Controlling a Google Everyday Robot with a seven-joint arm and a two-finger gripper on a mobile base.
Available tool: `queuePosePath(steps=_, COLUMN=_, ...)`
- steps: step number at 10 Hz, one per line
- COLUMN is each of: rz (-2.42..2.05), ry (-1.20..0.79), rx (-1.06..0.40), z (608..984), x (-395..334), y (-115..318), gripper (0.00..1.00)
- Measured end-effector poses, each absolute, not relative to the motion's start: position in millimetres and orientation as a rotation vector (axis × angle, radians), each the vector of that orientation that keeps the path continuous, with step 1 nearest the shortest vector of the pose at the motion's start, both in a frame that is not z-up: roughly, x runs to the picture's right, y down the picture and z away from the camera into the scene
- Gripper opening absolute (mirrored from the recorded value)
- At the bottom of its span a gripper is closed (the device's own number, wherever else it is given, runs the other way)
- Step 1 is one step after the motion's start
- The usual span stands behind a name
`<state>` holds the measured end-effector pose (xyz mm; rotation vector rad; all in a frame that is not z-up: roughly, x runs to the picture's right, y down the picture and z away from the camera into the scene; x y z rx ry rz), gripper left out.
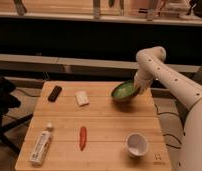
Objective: Pick up the ceramic bowl
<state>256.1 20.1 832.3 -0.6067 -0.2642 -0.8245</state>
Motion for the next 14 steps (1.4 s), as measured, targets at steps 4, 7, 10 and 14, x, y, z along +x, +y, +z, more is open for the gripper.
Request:
queuePosePath(steps=4, rz=-0.827, ry=-0.264, rx=-0.602, z=823.8, x=257.6, y=11.9, gripper=0.04)
queuePosePath(steps=7, rz=-0.83, ry=-0.264, rx=-0.596, z=819.9, x=258.2, y=6.8, gripper=0.04)
queuePosePath(steps=10, rz=-0.835, ry=-0.265, rx=-0.594, z=815.0, x=258.3, y=2.2, gripper=0.04)
queuePosePath(steps=14, rz=-0.843, ry=-0.265, rx=-0.59, z=809.5, x=259.0, y=-3.4, gripper=0.04)
